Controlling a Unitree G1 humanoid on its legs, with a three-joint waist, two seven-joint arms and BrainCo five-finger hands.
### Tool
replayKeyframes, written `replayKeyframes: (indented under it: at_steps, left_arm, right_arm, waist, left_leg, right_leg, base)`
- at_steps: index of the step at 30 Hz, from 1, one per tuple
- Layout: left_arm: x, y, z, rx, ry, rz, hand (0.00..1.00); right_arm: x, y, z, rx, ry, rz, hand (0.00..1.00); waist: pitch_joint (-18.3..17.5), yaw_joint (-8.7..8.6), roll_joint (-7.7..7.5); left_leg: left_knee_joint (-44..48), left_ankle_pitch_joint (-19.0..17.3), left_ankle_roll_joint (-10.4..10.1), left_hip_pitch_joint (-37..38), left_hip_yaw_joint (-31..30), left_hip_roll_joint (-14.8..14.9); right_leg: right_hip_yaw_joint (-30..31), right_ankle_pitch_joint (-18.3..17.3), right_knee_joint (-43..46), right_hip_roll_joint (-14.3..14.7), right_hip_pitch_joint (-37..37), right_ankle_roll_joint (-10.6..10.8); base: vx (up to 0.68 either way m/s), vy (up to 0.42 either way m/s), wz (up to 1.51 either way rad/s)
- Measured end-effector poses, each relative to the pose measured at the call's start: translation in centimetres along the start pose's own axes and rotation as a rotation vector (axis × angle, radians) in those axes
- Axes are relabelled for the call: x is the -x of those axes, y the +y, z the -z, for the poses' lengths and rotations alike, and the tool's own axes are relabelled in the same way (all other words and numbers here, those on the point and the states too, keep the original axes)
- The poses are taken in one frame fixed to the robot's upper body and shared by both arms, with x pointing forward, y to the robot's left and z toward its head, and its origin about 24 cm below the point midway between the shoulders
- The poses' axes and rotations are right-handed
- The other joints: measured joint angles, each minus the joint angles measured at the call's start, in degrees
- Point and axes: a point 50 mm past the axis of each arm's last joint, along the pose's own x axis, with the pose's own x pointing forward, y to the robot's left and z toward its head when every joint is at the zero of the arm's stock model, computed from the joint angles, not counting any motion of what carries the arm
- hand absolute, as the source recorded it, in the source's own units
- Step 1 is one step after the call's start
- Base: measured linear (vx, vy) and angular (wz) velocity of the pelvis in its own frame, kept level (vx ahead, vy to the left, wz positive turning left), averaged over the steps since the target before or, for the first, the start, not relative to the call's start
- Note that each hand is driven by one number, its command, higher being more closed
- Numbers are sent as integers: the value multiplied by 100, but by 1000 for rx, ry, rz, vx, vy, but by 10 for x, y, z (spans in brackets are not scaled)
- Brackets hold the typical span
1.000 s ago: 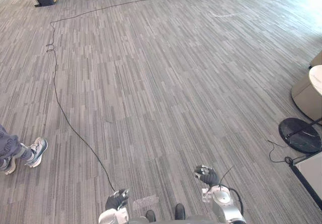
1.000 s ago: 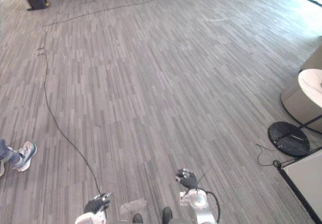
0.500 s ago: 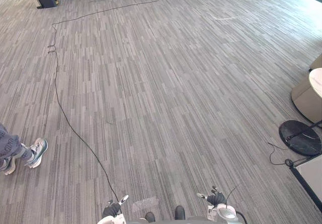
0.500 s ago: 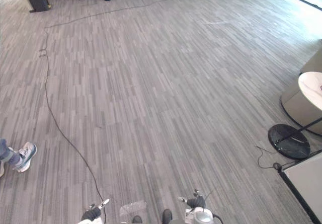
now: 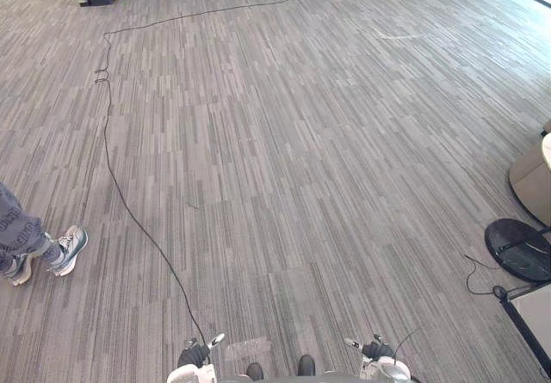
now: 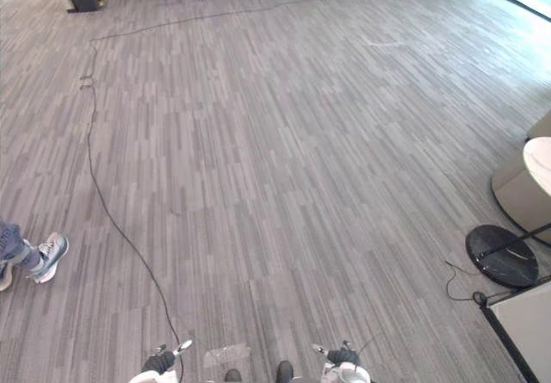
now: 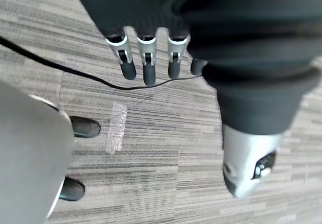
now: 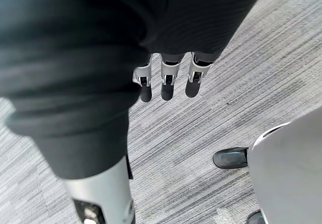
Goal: Pick up cushions and gather them together orderly.
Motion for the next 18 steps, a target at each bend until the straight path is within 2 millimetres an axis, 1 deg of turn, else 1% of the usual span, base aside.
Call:
replayKeyframes:
  at_steps: [11, 14, 15, 17, 18]
  left_arm:
    - [-2, -3, -4, -61, 2, 16, 0]
    - [-3, -3, -8, -62, -7, 13, 0]
    - [-3, -4, -9, -62, -9, 13, 0]
    - [-4, -2, -13, -61, -18, 7, 0]
    - [-5, -1, -17, -49, -31, 3, 0]
  right_arm:
    - [0, 0, -1, -17, 2, 0, 0]
    - [0, 0, -1, -18, 1, 1, 0]
    - [-1, -1, -2, -18, -1, 5, 0]
    - [0, 0, -2, -21, -6, 4, 0]
    - [0, 0, -3, -23, -10, 5, 0]
  waist:
    - [6, -16, -3]
    - [46, -15, -14]
    - [90, -14, -11]
    - [170, -14, -59]
    - [231, -8, -77]
  left_leg:
    - [-3, 29, 14, -113, -140, -15]
    - [0, 38, 9, -203, -167, -12]
    - [10, 19, -19, -212, -178, 3]
    - [448, -260, -136, -436, -203, 32]
    - [1219, -668, -182, -746, -161, 117]
  right_leg:
    - [-139, -14, -4, -10, -67, -21]
    - [-236, -88, 40, -14, -147, -112]
    - [-265, -226, 197, -15, -204, -135]
    - [-324, -473, 541, -62, -337, -153]
    - [-397, -720, 887, -102, -428, -173]
  base:
    - [-31, -18, 5]
    - [-9, -23, 12]
    - [11, -29, 9]
    - [16, -48, 15]
    - [38, -64, 18]
